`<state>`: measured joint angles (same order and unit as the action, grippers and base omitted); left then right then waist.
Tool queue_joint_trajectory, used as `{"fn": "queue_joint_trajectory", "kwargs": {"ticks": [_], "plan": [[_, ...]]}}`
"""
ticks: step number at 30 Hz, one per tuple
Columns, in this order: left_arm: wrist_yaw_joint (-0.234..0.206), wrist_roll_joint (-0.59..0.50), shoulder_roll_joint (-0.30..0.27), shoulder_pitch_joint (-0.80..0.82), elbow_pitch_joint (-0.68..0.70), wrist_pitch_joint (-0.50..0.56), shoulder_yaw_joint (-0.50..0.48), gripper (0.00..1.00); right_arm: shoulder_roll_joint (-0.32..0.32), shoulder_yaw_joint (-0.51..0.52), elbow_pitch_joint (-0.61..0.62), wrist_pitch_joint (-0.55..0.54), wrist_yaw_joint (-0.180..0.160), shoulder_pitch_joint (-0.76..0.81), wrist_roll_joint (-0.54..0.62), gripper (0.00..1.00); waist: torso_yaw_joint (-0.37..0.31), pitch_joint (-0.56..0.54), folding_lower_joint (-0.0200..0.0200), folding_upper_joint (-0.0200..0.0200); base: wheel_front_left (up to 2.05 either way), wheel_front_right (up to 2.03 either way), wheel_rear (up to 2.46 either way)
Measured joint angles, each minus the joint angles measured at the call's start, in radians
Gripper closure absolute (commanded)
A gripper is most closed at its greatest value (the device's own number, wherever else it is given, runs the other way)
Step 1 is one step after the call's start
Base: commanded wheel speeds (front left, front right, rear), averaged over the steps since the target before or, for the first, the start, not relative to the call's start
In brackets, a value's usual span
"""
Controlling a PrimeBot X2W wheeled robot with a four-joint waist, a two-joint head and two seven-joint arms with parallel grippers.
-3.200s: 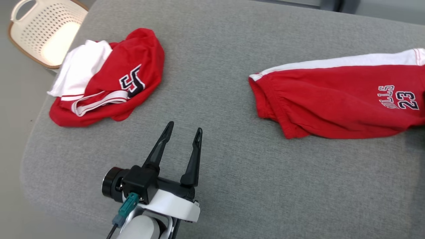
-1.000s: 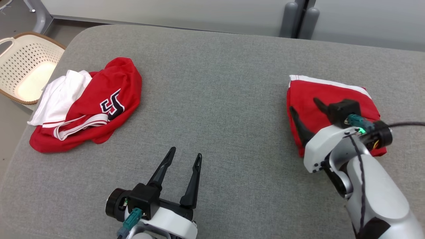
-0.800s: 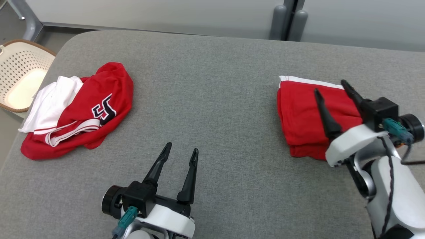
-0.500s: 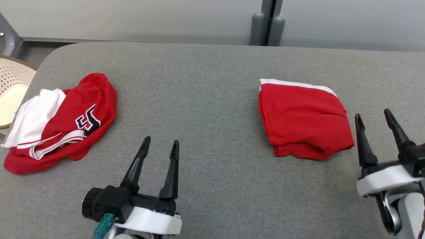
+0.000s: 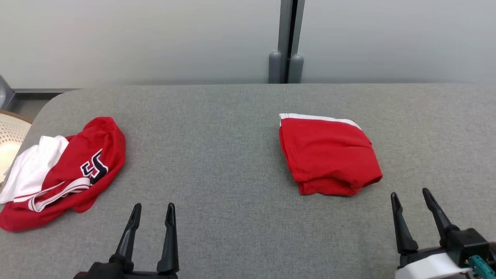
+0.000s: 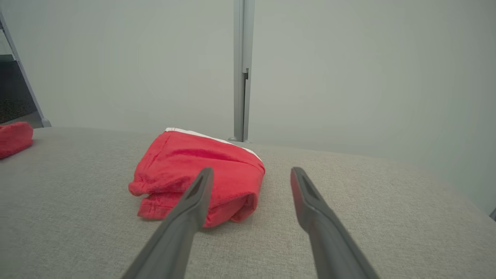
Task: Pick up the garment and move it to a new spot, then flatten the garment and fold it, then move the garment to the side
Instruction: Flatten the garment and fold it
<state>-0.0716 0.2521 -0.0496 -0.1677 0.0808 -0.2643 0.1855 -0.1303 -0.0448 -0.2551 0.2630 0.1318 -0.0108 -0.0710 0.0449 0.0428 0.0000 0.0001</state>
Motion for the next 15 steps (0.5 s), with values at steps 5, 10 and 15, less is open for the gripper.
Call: {"fn": "queue_joint_trajectory", "kwargs": {"ticks": [5, 10, 15], "plan": [[0.002, -0.013, 0.0, -0.02, -0.011, 0.0, -0.015, 0.0, 0.016, -0.009, 0.005, 0.0, 0.0, 0.032, -0.003, 0.0, -0.017, -0.04, 0.0, 0.0, 0.0, 0.0, 0.0], [0.008, -0.033, 0.0, -0.029, -0.019, 0.0, -0.016, 0.0, 0.023, -0.003, 0.008, 0.0, 0.0, 0.039, -0.003, 0.0, -0.019, -0.056, 0.0, 0.0, 0.0, 0.0, 0.0], [0.009, -0.041, 0.0, -0.035, -0.025, 0.0, -0.018, 0.0, 0.026, -0.002, 0.011, 0.0, 0.0, 0.058, -0.004, 0.0, -0.014, -0.064, 0.0, 0.0, 0.0, 0.0, 0.0]]}}
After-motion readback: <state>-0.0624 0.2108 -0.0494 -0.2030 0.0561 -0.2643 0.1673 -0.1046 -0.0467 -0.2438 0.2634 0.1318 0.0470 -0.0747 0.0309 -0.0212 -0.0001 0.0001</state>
